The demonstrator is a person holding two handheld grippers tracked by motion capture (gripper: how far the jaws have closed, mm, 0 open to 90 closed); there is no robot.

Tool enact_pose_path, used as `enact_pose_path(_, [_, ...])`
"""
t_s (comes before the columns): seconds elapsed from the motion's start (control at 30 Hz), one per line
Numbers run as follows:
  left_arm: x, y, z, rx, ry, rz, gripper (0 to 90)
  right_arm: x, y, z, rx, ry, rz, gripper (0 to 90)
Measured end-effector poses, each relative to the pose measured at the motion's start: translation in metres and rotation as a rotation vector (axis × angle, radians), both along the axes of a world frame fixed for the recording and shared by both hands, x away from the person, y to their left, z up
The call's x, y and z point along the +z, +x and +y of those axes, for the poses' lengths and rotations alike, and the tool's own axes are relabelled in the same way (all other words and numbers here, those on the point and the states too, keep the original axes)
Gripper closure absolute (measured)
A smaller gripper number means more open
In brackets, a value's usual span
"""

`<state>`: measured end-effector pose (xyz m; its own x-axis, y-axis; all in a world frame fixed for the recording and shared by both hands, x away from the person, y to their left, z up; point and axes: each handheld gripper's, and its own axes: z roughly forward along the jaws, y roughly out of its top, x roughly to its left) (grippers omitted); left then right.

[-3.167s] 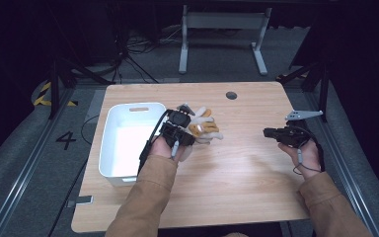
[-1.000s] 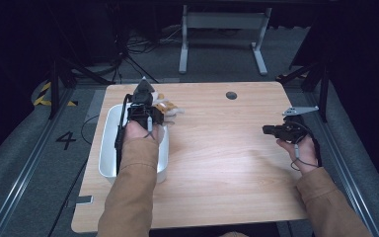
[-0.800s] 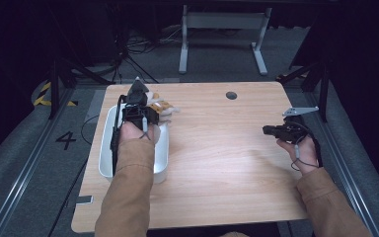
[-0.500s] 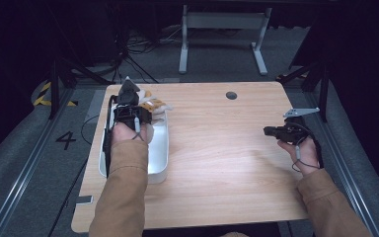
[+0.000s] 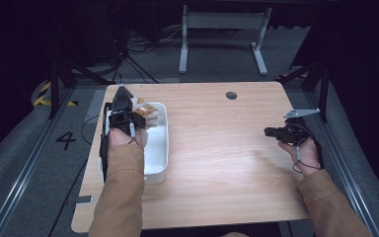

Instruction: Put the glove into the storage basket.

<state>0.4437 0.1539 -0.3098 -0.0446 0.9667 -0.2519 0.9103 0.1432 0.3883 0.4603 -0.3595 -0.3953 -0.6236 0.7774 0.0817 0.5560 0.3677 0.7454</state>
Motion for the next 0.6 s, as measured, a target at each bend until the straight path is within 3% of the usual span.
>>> enact_pose_path(0.3, [-0.028,0.003,0.009,0.027,-0.022,0.036,66.8,-0.001,0.0,0.001,0.001,0.0,0.004,83.9])
enact_pose_path(0.6, [-0.041,0.005,0.013,0.047,-0.018,0.054,66.7,-0.002,0.0,0.001,0.003,-0.002,0.009,83.9])
